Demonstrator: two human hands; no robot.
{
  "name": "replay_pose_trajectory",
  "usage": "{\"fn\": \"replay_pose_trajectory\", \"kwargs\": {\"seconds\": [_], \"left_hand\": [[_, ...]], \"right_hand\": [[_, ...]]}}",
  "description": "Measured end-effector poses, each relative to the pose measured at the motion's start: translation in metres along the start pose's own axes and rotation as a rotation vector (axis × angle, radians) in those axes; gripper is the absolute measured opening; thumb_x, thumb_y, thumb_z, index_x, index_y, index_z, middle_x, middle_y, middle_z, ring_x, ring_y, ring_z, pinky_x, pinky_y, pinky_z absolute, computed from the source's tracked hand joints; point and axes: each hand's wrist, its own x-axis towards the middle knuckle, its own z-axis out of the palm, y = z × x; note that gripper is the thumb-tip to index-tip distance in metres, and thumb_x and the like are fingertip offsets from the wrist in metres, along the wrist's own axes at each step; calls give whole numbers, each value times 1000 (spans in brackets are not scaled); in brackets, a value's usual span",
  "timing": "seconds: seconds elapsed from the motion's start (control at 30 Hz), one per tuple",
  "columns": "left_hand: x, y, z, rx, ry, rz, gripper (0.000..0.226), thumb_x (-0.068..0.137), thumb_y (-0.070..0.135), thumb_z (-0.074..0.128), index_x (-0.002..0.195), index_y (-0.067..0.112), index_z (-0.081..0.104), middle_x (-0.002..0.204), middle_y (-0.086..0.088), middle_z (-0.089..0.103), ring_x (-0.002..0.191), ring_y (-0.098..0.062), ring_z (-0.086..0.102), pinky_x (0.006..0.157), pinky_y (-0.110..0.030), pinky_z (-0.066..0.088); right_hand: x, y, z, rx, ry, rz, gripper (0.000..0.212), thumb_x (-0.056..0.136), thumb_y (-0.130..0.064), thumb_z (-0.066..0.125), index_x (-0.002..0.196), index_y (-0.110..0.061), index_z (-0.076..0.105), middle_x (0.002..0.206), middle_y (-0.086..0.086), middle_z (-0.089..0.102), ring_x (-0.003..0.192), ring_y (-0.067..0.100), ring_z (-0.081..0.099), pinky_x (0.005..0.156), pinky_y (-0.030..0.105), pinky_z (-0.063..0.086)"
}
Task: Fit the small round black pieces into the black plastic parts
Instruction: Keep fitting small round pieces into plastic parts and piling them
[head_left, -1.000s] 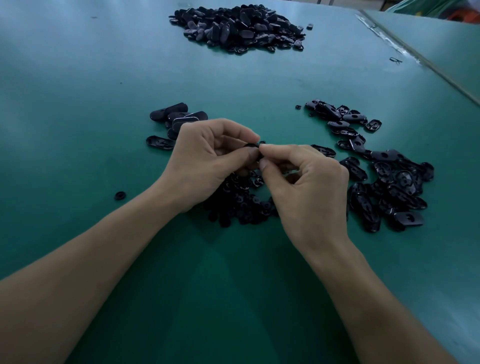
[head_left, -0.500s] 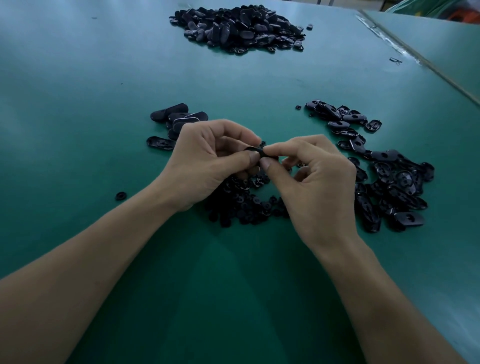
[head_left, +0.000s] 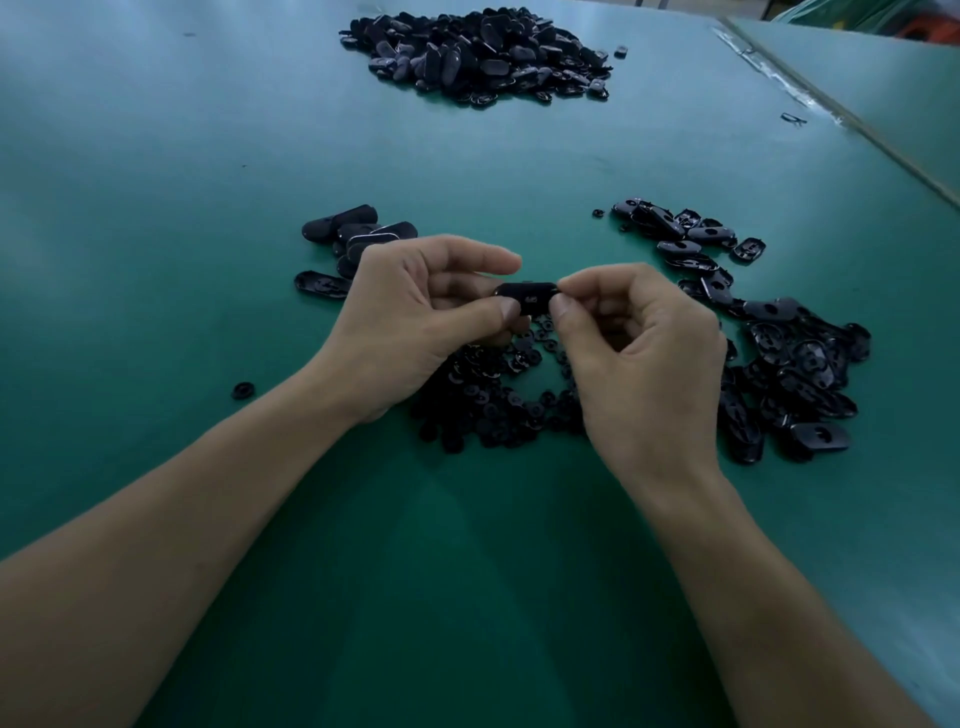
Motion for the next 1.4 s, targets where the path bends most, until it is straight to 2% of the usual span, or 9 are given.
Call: {"fn": "replay_pose_trajectory", "kwargs": {"seconds": [0.27,0.6,0.83,1.03,1.13,1.23,1.4], "left_hand": [[-1,0,1,-3,-2,26,25,81,-11,72,89,13,74,77,-3,77,75,-20,75,72,-24,59],[-1,1,-1,-9,-27,21,21,79,-8,73,90,11,74,74,0,76,72,-16,74,72,-26,60],[-2,-1,0,27,-39,46,26,80,-16,71,90,8,73,78,-1,77,73,-14,74,72,-23,59],[-2,-2,1,59,-25,47,25,79,-16,72,87,7,74,77,-4,77,70,-14,73,73,-24,60],[-1,-2,1,64,-22,49,25,80,-16,72,86,8,73,77,-4,77,69,-14,73,73,-26,61],[-1,-2,1,71,-22,56,24,81,-14,71,86,9,72,77,0,77,71,-12,73,73,-25,60],[1,-2,-1,68,-7,50,21,81,-8,72,87,12,70,76,4,74,71,-9,68,72,-21,57]], "right_hand": [[1,1,0,56,-53,66,16,87,-14,73,86,-29,71,73,-14,71,72,5,69,69,20,54],[-1,0,0,100,-85,99,14,86,-14,75,84,-28,72,74,-12,73,73,5,71,70,23,56],[-3,-3,1,22,-71,41,20,86,-11,74,83,-31,70,71,-17,70,69,1,68,66,14,51],[-5,-6,3,-63,-54,-13,16,85,-6,73,84,-23,74,72,-23,67,68,-3,66,63,6,47],[-6,-7,4,-80,-51,-26,14,86,-6,73,87,-19,78,75,-19,69,70,1,67,65,8,48],[-6,-7,5,-92,-63,-57,14,87,-7,74,96,-15,79,81,-8,71,77,1,65,70,4,44],[-7,-3,5,-69,-113,-86,18,88,-9,73,103,-18,78,87,-8,66,80,-4,59,72,4,41]]}}
